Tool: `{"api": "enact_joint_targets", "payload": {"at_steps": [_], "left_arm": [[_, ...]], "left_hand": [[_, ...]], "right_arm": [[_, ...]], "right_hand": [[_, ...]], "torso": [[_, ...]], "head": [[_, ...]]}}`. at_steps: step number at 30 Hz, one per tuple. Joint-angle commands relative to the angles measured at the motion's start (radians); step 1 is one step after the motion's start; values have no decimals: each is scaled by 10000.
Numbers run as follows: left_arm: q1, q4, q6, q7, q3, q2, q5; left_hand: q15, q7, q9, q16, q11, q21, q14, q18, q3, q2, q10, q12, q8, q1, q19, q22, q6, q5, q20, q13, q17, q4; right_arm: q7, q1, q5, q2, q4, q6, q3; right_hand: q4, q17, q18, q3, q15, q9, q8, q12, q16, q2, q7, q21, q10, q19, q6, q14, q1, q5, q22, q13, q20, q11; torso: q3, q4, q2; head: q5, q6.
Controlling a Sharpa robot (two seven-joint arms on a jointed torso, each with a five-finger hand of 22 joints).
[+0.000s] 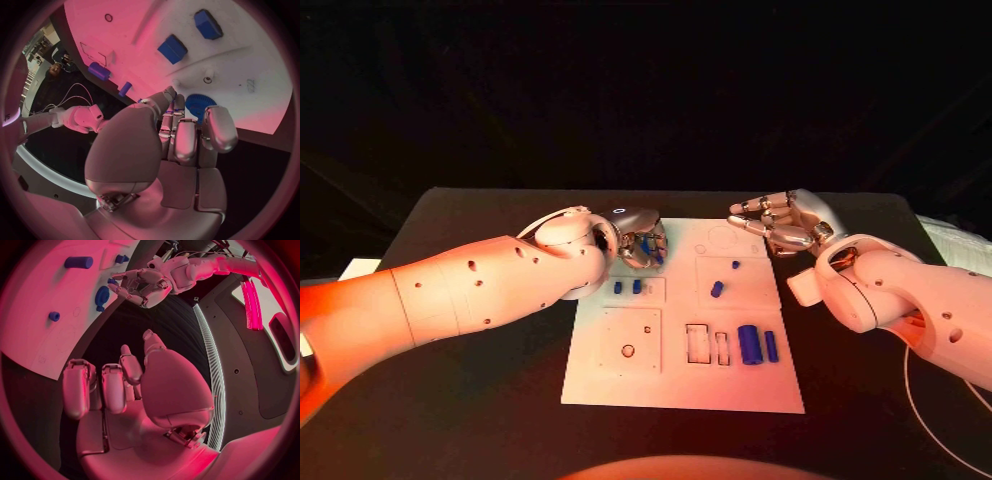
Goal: Assemble the parts on the task board
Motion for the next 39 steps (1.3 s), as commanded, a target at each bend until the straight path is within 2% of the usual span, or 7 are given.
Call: {"api": "enact_joint_targets", "payload": {"at_steps": [1, 7, 12, 16, 22, 39], "left_arm": [[9, 223, -557, 158, 61, -167, 611], [25, 623, -435, 34, 167, -674, 928], [35, 765, -105, -104, 189, -1102, 1122], [34, 746, 69, -155, 187, -1253, 1189], [26, 632, 319, -239, 172, -1325, 1221], [-10, 330, 829, -375, 84, -1131, 1230]], "left_hand": [[-14, 17, -4, 2, 23, 62, 236, -116, 73, 54, 106, -57, -19, -19, 250, 467, 92, -11, 10, 19, -53, -56], [-10, 25, -17, -7, 30, 80, 231, -119, 103, 23, 132, -102, -44, -48, 250, 486, 103, -13, 13, 21, -89, -98], [6, 31, -47, -19, 44, 106, 221, -123, 121, -25, 160, -216, -102, -211, 243, 520, 118, -18, 25, 21, -146, -99], [10, 30, -63, -20, 47, 134, 217, -127, 108, -53, 171, -273, -132, -303, 243, 544, 122, -22, 31, 21, -167, -87], [10, 29, -67, -22, 48, 131, 215, -127, 107, -59, 174, -287, -139, -318, 240, 545, 123, -22, 32, 21, -176, -88], [11, 22, -77, -48, 47, 99, 203, -120, 107, -58, 183, -326, -157, -366, 228, 536, 130, -28, 36, 20, -237, -81]], "right_arm": [[83, -11, -87, 10, 6, 152, 0], [81, -13, -87, -3, 9, 151, 0], [77, -13, -87, -31, 16, 142, 0], [78, -14, -87, -38, 24, 138, 0], [80, -14, -87, -31, 28, 138, 0], [78, -14, -87, -34, 38, 142, 0]], "right_hand": [[-55, 865, -26, -12, 11, 11, 13, 12, -27, 67, -14, -30, -44, -43, 2, 633, -5, 17, 10, -14, -24, -9], [-55, 865, -26, -12, 11, 11, 13, 12, -27, 67, -14, -30, -44, -43, 2, 633, -5, 17, 10, -14, -24, -9], [-55, 865, -26, -12, 11, 11, 13, 12, -27, 67, -14, -30, -44, -43, 2, 633, -5, 17, 10, -14, -24, -9], [-55, 865, -26, -12, 11, 11, 13, 12, -27, 67, -14, -30, -44, -43, 2, 633, -5, 17, 10, -14, -24, -9], [-55, 865, -26, -12, 11, 11, 13, 12, -27, 67, -14, -30, -44, -43, 2, 633, -5, 17, 10, -14, -24, -9], [-59, 867, -25, -13, 10, 13, 17, 11, -26, 93, -15, -32, -42, -44, 9, 635, -5, 14, 6, -19, -25, -10]], "torso": [[4, 12, 1], [6, 12, 8], [2, 26, 13], [-6, 8, 22], [-16, -3, 28], [4, -8, 30]], "head": [[27, 26], [36, 56], [16, 64], [53, 66], [80, 54], [94, -3]]}}
